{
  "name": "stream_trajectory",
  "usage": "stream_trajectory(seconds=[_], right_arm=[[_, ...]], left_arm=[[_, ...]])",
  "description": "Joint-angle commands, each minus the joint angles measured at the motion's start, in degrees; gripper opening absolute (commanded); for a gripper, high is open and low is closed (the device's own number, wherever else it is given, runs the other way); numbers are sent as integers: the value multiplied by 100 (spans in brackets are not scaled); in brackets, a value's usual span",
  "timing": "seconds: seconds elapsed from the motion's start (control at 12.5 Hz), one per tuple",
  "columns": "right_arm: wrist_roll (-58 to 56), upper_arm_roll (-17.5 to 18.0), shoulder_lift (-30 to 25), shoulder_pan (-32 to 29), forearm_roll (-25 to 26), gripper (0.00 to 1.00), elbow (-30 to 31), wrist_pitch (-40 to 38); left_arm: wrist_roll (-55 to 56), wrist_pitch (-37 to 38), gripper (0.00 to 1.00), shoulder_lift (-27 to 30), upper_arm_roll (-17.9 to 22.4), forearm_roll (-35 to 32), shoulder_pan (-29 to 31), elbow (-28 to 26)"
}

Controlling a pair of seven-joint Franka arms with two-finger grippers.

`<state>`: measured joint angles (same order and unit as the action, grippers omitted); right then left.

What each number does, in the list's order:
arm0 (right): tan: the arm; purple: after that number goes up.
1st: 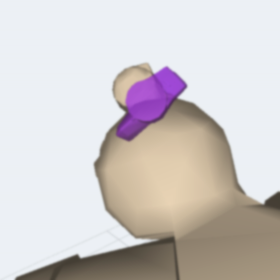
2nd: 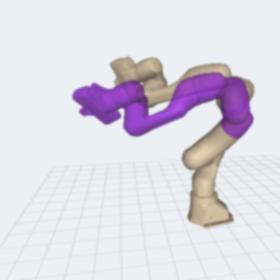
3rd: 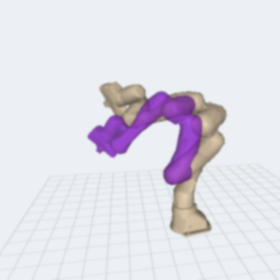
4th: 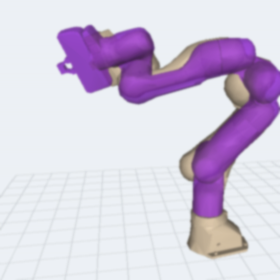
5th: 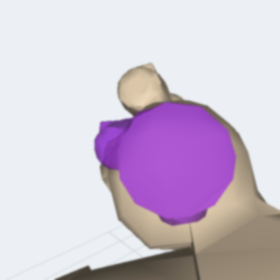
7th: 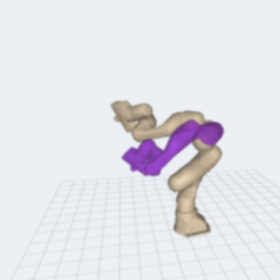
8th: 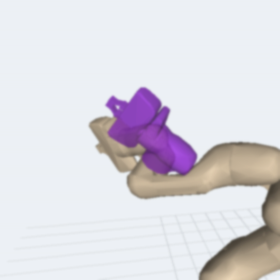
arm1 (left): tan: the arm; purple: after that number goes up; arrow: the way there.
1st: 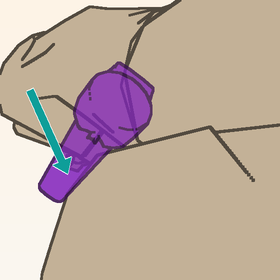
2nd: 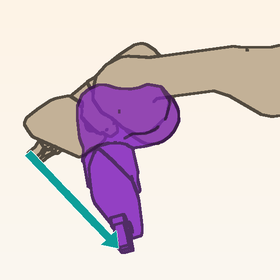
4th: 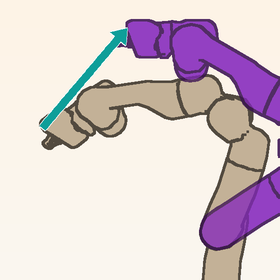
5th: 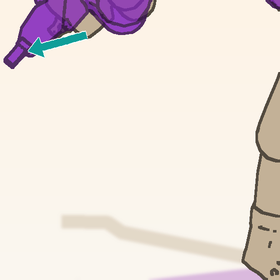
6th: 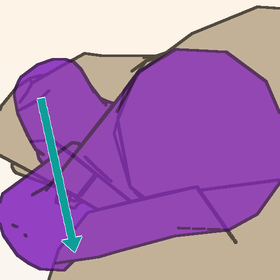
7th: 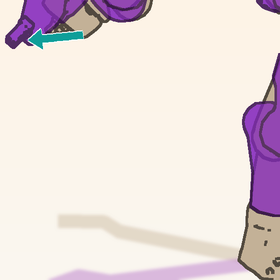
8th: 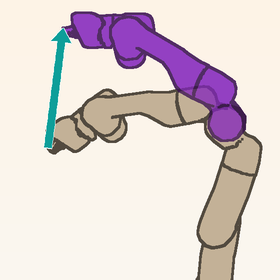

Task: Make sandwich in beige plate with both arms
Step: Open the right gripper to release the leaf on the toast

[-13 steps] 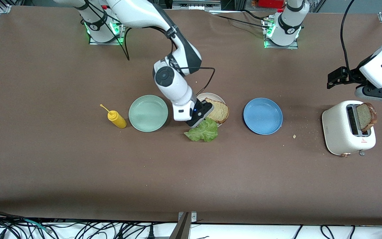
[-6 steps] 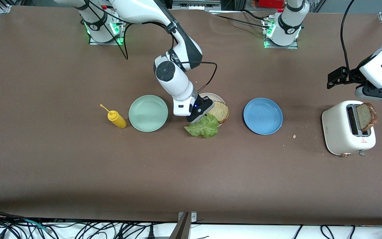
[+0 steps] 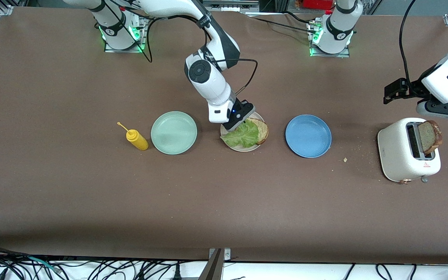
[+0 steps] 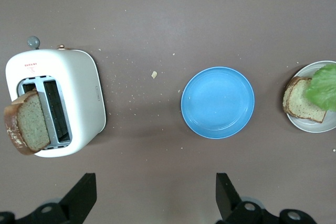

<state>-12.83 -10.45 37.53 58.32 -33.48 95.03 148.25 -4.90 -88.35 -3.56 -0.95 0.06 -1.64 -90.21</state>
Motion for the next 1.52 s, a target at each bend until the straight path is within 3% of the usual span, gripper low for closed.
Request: stream_trajectory(seconds=[0.0, 0.32, 0.72, 0.8, 0.88, 1.44], right_arm=[[305, 61, -194, 240, -263, 0, 472, 450], [948, 61, -141, 540, -361, 0, 490, 450], [888, 44, -80, 523, -352, 3, 516, 468], [879, 17, -36, 523, -309, 33, 508, 486], [870, 8, 8, 523, -273, 99, 507, 712], [949, 8, -175, 444, -325, 100, 743, 934]], left_arm=[[-19, 99, 100, 31, 7, -15, 6, 56], [-19, 99, 100, 31, -1, -15, 6, 56], [-19, 99, 100, 31, 7, -15, 6, 56], [-19, 99, 100, 31, 7, -15, 6, 56], [-19, 99, 100, 31, 7, -15, 6, 56], [-19, 99, 100, 31, 7, -15, 6, 56]])
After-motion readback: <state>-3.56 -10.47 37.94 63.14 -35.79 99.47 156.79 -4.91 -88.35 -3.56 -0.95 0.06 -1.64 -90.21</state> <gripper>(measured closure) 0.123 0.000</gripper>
